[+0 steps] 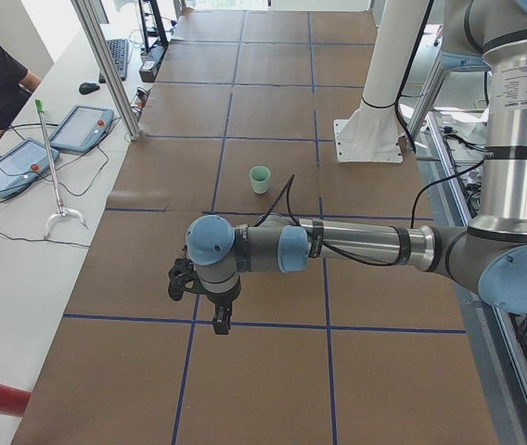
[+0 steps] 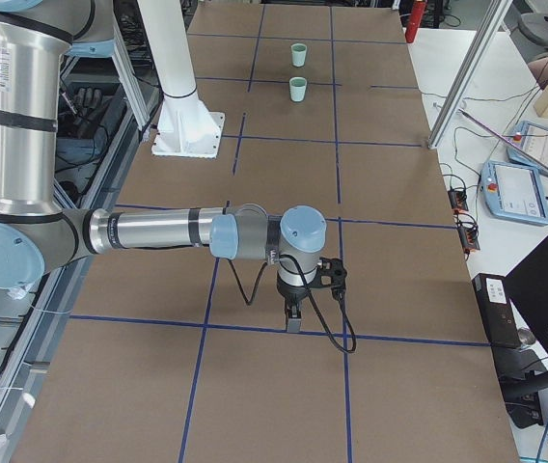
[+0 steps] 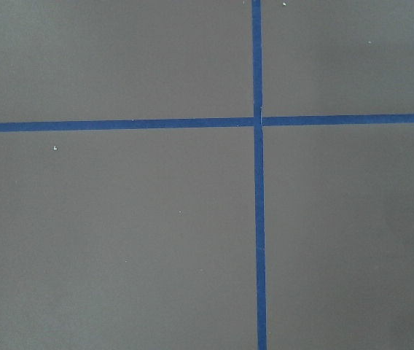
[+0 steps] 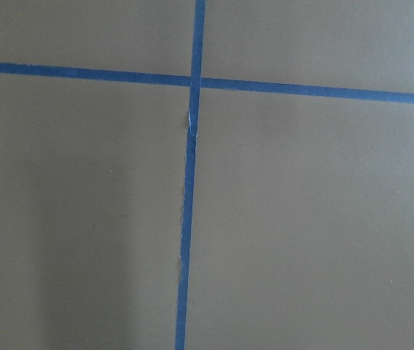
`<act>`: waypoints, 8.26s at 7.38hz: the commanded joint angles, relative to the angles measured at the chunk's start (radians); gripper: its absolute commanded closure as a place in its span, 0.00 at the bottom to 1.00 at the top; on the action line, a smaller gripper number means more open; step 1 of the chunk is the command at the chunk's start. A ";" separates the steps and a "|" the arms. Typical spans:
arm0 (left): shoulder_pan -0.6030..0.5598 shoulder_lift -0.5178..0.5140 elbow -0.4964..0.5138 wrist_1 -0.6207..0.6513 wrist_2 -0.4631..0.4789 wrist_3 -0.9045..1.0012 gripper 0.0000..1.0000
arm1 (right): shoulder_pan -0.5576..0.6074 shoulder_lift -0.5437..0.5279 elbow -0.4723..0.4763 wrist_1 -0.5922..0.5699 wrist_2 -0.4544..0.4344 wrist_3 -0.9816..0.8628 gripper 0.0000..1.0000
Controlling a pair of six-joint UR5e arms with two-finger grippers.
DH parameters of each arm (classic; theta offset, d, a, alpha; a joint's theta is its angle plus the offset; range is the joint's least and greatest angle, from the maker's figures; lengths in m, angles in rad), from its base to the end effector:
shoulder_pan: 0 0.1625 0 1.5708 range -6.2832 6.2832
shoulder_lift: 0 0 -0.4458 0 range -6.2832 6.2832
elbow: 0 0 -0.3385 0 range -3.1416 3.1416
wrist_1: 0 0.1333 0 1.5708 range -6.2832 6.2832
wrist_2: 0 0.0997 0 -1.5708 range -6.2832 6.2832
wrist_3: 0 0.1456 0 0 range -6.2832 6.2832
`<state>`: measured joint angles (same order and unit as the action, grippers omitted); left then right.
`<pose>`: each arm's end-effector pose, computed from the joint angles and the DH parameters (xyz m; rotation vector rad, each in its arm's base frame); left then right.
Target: Stack cups
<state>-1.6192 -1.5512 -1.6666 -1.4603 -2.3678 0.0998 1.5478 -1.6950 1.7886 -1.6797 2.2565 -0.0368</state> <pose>-0.0497 -0.4230 0.6876 0.0266 0.7972 0.0350 0.0324 -0.3806 0.6874 -0.0100 -0.6859 -0.0522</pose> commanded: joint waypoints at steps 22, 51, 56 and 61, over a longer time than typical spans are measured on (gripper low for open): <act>0.634 0.140 -0.062 -0.756 0.148 -1.071 0.81 | 0.000 0.000 0.000 0.000 0.000 0.000 0.00; 0.662 -0.037 -0.378 -0.485 0.212 -1.311 0.24 | 0.000 0.000 0.000 0.002 0.000 0.000 0.00; 0.100 0.201 -0.114 -0.463 0.084 -0.313 0.24 | 0.000 0.000 0.000 0.000 -0.002 0.000 0.00; -0.080 0.025 0.017 -0.055 0.012 -0.047 0.08 | 0.000 0.000 0.000 0.000 -0.002 0.000 0.00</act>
<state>-1.6916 -1.5175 -1.6544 -1.5501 -2.3509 0.0530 1.5478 -1.6950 1.7886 -1.6797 2.2555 -0.0368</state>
